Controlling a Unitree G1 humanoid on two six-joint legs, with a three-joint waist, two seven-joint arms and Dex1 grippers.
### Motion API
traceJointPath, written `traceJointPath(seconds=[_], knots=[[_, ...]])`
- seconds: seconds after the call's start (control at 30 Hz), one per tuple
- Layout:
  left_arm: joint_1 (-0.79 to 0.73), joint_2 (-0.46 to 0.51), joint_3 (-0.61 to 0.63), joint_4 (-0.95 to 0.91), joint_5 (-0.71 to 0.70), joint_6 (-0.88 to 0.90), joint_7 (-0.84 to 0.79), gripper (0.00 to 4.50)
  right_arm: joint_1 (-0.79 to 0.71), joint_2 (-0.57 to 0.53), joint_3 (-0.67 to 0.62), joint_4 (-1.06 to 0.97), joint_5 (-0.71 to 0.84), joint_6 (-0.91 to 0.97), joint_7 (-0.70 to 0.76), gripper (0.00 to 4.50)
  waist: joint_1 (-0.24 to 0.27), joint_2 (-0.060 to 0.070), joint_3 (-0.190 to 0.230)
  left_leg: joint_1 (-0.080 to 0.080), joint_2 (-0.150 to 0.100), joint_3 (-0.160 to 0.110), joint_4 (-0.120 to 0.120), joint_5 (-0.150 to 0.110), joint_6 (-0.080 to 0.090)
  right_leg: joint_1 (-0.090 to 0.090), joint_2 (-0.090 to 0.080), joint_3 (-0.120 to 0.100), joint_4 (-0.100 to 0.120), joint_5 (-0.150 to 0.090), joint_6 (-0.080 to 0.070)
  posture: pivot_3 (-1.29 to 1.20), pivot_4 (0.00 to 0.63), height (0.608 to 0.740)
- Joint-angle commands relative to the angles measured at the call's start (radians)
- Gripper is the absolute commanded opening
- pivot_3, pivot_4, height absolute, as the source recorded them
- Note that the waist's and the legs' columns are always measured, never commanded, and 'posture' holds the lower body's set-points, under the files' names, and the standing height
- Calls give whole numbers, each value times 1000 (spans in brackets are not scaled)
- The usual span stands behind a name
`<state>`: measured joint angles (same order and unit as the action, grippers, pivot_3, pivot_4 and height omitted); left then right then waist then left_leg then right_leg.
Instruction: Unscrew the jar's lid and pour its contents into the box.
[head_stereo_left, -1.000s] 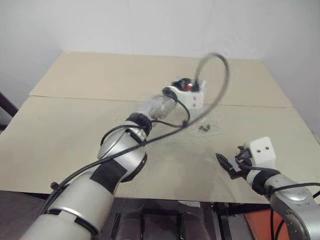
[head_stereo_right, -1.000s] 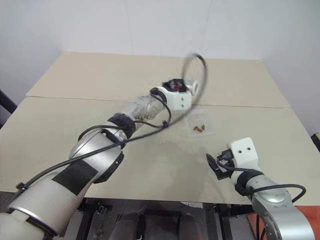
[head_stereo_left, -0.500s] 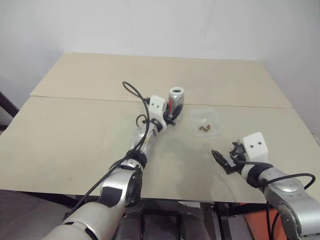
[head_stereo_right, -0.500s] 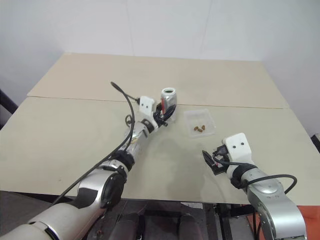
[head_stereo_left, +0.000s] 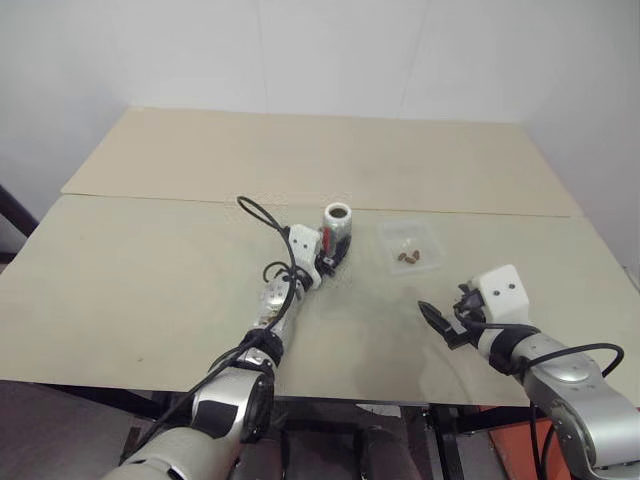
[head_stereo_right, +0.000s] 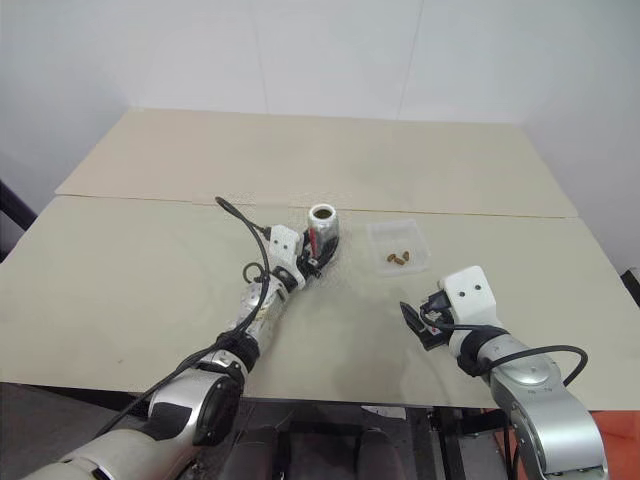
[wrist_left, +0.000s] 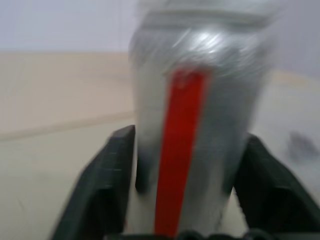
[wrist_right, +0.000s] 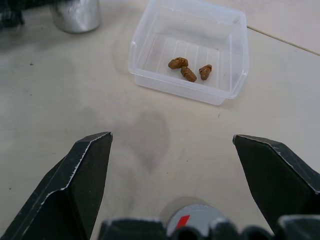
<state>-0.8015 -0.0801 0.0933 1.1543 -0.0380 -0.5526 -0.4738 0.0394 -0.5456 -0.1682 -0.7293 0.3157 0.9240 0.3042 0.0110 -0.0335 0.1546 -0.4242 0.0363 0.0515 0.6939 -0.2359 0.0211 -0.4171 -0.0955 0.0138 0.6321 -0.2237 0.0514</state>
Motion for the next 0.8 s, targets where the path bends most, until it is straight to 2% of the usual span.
traceJointPath(seconds=[0.03,0.07,0.43,0.6,0.8], knots=[[-1,-12,-15,-20,1,-42,-6,4198,-7,-11,-6,-17,-13,-33,3,4500,0,0,0,0,0,0,0,0,0,0,0,0,0,0,0,0,150,740],[0,-13,-17,-21,1,-45,-5,4486,-9,-10,-4,-16,-14,-32,3,4500,1,0,0,0,0,0,0,0,0,0,0,0,0,0,0,0,150,740],[100,-30,-47,-158,-11,-29,11,4486,-26,-20,8,5,-28,-39,24,4500,0,2,-1,0,0,0,0,0,0,0,0,0,0,0,0,0,150,740],[272,-17,-79,-455,-50,97,-13,4486,-35,-26,14,18,-28,-42,41,4500,-8,7,-5,1,0,0,-1,-1,1,1,0,1,-1,0,0,0,150,740],[531,126,-141,-889,-4,254,-15,4486,-39,-50,6,26,-28,-42,66,4500,-31,11,-7,3,2,0,-1,-1,1,1,2,2,0,0,0,0,150,740]])
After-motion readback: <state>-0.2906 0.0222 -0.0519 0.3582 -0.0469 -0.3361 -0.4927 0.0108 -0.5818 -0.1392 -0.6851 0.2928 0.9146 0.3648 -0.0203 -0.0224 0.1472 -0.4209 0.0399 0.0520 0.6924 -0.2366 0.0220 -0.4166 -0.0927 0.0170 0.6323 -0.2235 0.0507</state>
